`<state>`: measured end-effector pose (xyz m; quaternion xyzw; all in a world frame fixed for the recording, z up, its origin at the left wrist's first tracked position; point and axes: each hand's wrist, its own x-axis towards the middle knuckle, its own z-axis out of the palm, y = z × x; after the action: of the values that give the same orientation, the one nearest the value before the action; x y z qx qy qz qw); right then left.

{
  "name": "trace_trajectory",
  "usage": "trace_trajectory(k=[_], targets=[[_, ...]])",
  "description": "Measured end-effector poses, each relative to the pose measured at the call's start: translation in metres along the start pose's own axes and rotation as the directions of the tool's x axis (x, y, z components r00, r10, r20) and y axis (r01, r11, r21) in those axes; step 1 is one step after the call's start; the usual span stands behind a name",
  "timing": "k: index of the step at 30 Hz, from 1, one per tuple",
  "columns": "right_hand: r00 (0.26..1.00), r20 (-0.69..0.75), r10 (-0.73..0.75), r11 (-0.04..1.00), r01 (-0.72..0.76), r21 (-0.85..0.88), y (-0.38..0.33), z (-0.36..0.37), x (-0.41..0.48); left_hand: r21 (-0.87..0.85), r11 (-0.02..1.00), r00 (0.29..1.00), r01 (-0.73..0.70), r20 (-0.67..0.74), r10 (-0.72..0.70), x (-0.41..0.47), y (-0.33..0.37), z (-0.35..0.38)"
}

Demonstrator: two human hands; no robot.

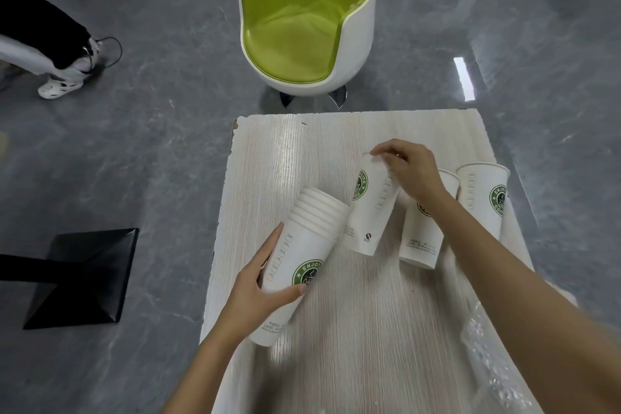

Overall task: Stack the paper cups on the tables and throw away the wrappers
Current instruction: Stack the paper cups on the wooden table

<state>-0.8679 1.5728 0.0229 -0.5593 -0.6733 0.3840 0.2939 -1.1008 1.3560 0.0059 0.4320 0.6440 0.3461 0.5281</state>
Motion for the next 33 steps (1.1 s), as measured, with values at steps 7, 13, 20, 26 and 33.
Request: trace_trajectory(k=[7,13,20,26,33], targets=[[0.981,-0.184,-0.061,0.995,0.074,0.067,-0.019,-0.021,-0.013,0.0,1.0,1.0,-0.014,0.014,0.014,-0.009,0.0,-0.005],[0.911,-0.391,-0.128,0.98,0.176,0.088,-0.037,-0.043,-0.017,0.017,0.999,0.999,-0.035,0.031,0.035,-0.016,0.0,-0.008],[0.896,-0.408,-0.174,0.952,0.259,0.162,-0.056,-0.035,-0.032,0.021,0.998,0.997,-0.056,0.063,0.054,-0.022,0.0,-0.009],[0.941,-0.311,-0.136,0.933,0.227,0.278,-0.063,-0.014,-0.05,0.017,0.998,0.994,-0.064,0.089,0.062,-0.023,0.0,-0.008],[0.972,-0.196,-0.127,0.923,0.188,0.336,-0.065,0.002,-0.074,0.009,0.997,0.991,-0.077,0.109,0.075,-0.024,0.003,-0.003]])
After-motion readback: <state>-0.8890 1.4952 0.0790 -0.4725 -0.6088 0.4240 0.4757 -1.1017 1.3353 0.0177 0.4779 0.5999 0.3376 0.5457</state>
